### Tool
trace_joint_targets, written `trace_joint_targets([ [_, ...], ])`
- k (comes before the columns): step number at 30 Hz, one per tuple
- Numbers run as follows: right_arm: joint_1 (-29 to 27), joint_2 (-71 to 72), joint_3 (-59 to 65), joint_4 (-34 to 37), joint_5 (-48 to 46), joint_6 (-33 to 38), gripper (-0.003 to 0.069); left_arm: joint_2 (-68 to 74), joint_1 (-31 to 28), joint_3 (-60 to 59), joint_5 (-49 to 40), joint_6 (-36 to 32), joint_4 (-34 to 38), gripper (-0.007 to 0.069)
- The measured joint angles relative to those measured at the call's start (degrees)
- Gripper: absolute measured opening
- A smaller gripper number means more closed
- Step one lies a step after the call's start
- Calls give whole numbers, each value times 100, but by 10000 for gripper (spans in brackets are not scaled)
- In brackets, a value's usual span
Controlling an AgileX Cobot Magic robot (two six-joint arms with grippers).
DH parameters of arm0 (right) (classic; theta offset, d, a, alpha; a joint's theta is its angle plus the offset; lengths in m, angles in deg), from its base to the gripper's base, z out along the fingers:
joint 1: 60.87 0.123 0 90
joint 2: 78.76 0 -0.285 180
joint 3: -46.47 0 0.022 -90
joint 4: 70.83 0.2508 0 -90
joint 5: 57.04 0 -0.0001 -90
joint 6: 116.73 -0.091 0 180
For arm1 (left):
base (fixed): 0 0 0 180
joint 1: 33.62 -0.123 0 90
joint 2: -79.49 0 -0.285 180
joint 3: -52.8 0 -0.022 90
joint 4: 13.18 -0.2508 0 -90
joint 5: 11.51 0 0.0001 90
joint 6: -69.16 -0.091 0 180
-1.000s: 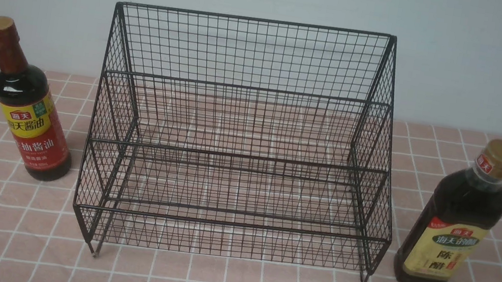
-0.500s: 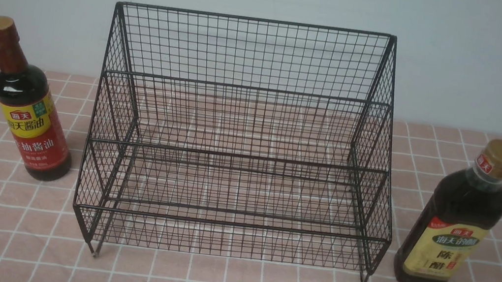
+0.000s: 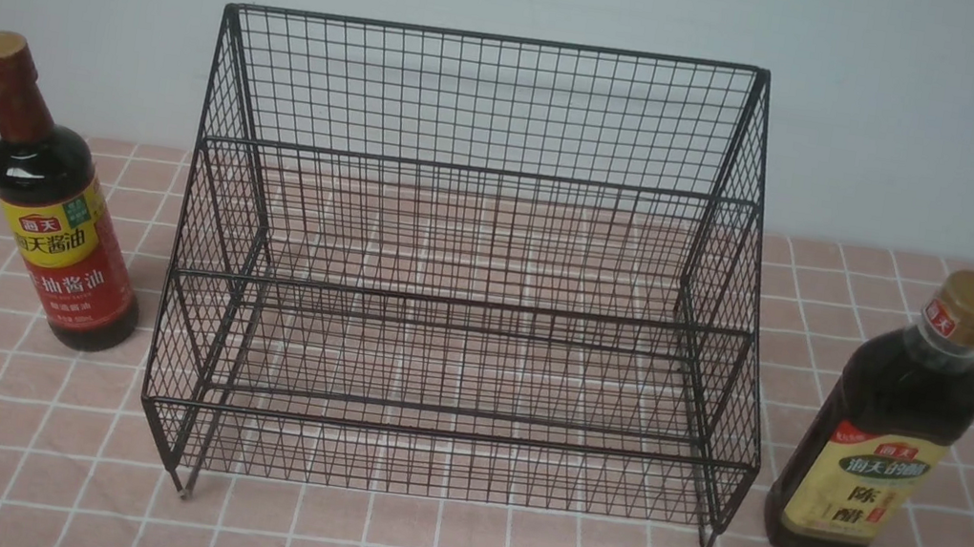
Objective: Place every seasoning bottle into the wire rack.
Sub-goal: Use the right arm to grab the condiment bottle closest to it
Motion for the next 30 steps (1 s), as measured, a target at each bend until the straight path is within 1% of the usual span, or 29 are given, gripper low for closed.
trace_joint_targets([
  [3, 0, 0, 17, 155, 662, -74, -15, 0, 0, 0, 0, 0, 0, -7],
  [4, 0, 0, 17, 251, 1025, -108, -15, 0, 0, 0, 0, 0, 0, -7],
  [5, 0, 0, 17, 282, 1151, -108, -15, 0, 0, 0, 0, 0, 0, -7],
  [7, 0, 0, 17, 476, 1905, -217, -15, 0, 0, 0, 0, 0, 0, -7],
  [9, -3, 0, 17, 504, 2147, -229, -15, 0, 0, 0, 0, 0, 0, -7],
  [11, -7, 0, 17, 524, 2623, -268, -15, 0, 0, 0, 0, 0, 0, -7],
  [16, -7, 0, 17, 537, 2818, -359, -15, 0, 0, 0, 0, 0, 0, -7],
  [22, -7, 0, 17, 578, 2889, -960, -15, 0, 0, 0, 0, 0, 0, -7],
  [24, -7, 0, 17, 578, 3095, -1273, -15, 0, 0, 0, 0, 0, 0, -7],
  [28, -7, 0, -9, 466, 3495, -1397, -15, 0, 0, 0, 0, 0, 0, -7],
  [30, -7, -35, -142, 445, 3410, -1403, -15, 0, 0, 0, 0, 0, 0, -7],
])
